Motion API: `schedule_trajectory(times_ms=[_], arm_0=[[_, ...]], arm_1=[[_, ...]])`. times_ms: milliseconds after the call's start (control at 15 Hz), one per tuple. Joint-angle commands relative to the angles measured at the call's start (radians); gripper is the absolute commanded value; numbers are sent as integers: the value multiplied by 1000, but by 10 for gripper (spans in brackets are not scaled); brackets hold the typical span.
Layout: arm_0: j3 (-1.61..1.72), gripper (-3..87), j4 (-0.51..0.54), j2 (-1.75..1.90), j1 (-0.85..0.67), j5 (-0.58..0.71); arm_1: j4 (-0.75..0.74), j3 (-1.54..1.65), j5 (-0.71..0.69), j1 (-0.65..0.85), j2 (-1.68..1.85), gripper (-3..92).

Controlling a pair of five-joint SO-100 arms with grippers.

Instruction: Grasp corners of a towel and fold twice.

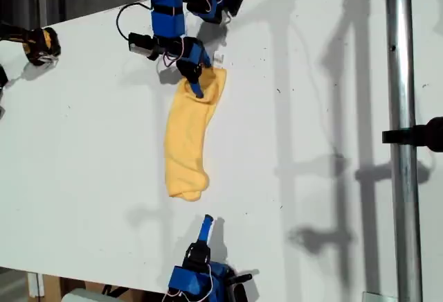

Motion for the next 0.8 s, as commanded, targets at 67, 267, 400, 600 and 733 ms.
schedule_trajectory(times_ms=[67,267,400,600,733], arm_0=[[-11,116,3,6,11,-9],[-12,113,3,6,3,-3],[-17,112,5,6,-3,3],[-29,111,9,6,2,2],[-34,111,9,6,9,-3]], arm_1=[[80,-58,11,-52,48,421],[314,-64,11,-84,293,420],[342,-15,23,-86,373,419],[219,-3,12,-66,256,423],[123,-29,-5,-57,101,425]])
